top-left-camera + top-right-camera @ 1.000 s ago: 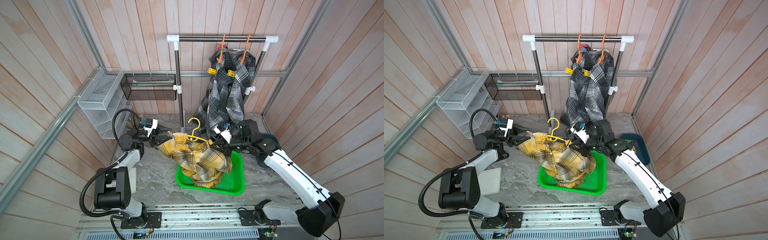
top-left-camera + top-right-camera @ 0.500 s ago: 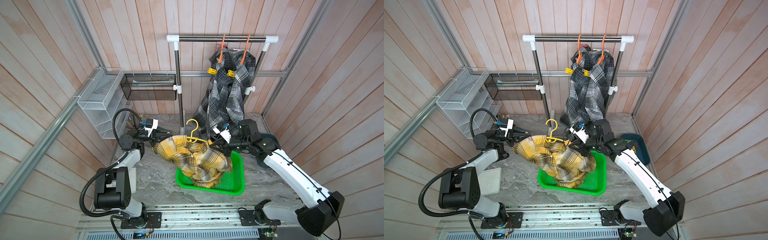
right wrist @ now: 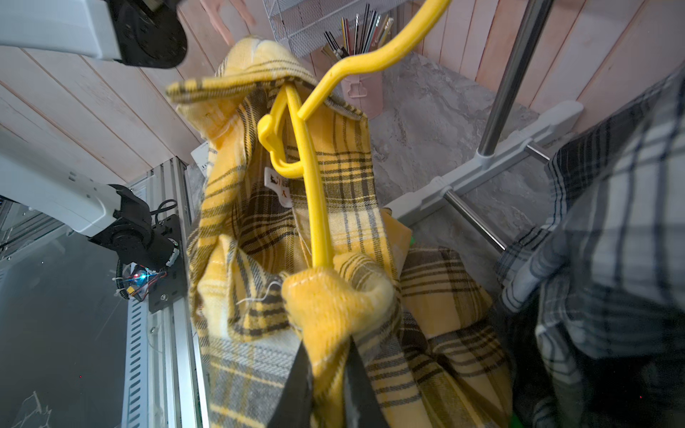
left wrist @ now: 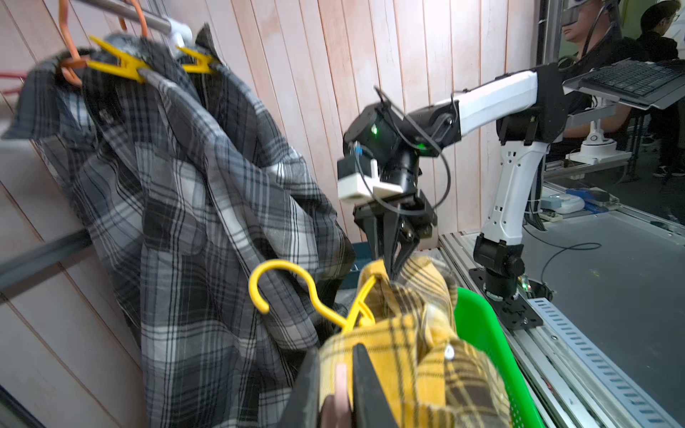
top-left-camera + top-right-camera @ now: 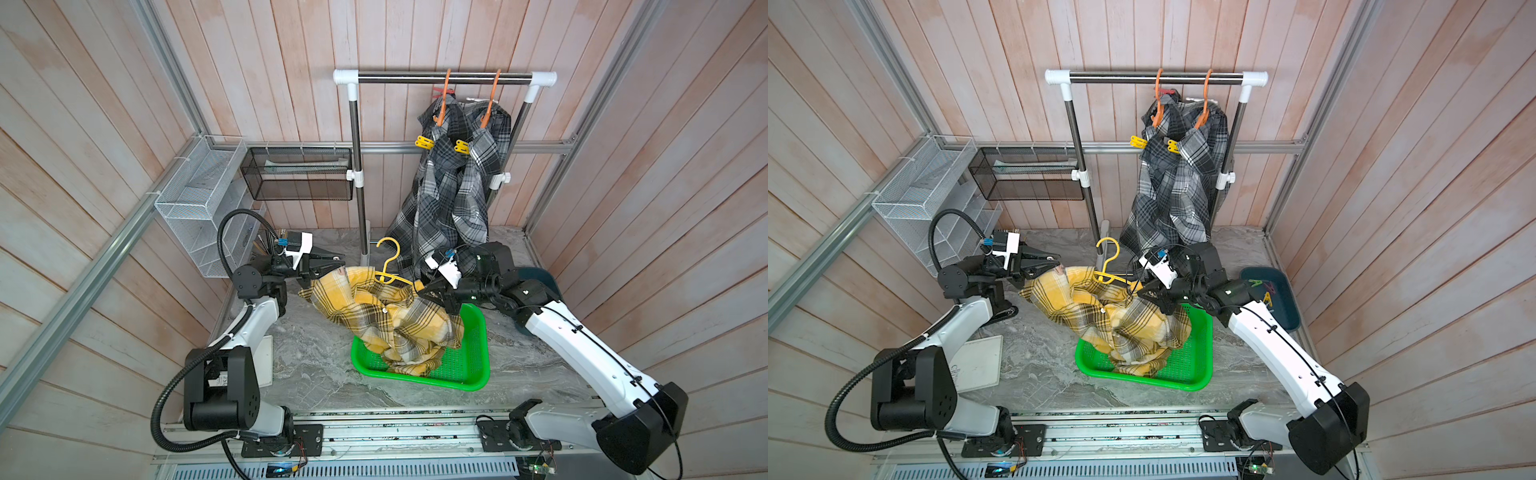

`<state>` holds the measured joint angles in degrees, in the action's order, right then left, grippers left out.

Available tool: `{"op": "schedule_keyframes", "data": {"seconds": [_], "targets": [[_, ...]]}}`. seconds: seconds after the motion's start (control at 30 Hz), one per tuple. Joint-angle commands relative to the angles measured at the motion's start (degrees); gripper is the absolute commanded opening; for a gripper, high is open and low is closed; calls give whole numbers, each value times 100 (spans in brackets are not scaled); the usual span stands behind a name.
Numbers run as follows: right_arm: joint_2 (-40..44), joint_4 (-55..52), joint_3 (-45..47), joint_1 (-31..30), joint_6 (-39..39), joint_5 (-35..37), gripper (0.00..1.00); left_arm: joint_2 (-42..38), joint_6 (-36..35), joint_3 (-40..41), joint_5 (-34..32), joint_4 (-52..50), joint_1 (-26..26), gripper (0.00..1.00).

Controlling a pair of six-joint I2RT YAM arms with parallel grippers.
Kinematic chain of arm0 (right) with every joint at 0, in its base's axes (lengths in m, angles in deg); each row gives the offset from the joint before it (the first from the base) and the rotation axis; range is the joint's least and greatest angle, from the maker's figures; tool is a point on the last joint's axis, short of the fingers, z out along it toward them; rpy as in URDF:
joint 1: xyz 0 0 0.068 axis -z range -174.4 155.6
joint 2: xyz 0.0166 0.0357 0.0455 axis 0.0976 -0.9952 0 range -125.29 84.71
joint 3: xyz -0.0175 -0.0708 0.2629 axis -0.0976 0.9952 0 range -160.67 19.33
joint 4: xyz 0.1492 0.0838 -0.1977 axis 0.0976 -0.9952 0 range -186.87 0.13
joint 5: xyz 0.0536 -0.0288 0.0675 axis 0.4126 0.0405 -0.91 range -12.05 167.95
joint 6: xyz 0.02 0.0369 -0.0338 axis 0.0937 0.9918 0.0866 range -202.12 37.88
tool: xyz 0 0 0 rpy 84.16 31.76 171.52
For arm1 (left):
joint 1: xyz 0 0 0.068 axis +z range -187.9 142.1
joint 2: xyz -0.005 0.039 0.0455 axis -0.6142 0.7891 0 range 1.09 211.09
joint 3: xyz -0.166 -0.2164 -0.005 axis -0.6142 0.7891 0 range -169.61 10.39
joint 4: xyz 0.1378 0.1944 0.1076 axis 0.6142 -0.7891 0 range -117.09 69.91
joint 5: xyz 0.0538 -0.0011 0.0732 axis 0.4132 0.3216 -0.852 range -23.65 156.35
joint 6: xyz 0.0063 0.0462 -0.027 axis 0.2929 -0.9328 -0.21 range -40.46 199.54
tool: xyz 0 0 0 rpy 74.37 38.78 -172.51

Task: Remove the clothespins securing long-sleeve shirts to the hanger
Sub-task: Remove the clamp from the hanger, then place the hanger in the bin.

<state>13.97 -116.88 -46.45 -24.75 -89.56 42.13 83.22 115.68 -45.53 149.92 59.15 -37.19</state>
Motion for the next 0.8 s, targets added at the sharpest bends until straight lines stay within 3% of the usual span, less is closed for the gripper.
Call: {"op": "schedule_keyframes", "data": {"seconds": [0.0,0.1,0.17,0.2,0.33,0.47,0.6,0.77], "targets": [[255,393,440,-109,479,382,0,-575,-1252,-248,-821,-1638,-170,0],[503,621,861,-146,785,630,0,-1045,-3665,-522,-1600,-4503,-580,0],[625,676,1117,-190,944,831,0,-1164,-4701,-776,-2234,-5909,-931,0],[685,691,1247,-228,1048,1006,0,-1177,-4795,-830,-2473,-6116,-1049,0],[796,741,1750,-342,1383,1660,0,-1225,-3918,-668,-2987,-5669,-1284,0],[810,754,2057,-409,1676,2053,4,-1389,-4173,-570,-3881,-6059,-1936,0],[866,640,1907,-501,1807,2340,32,-1378,-3945,-648,-4837,-6452,-2536,0],[1198,486,1414,-552,1780,2608,45,-1391,-3693,-611,-6092,-6746,-2996,0]]}}
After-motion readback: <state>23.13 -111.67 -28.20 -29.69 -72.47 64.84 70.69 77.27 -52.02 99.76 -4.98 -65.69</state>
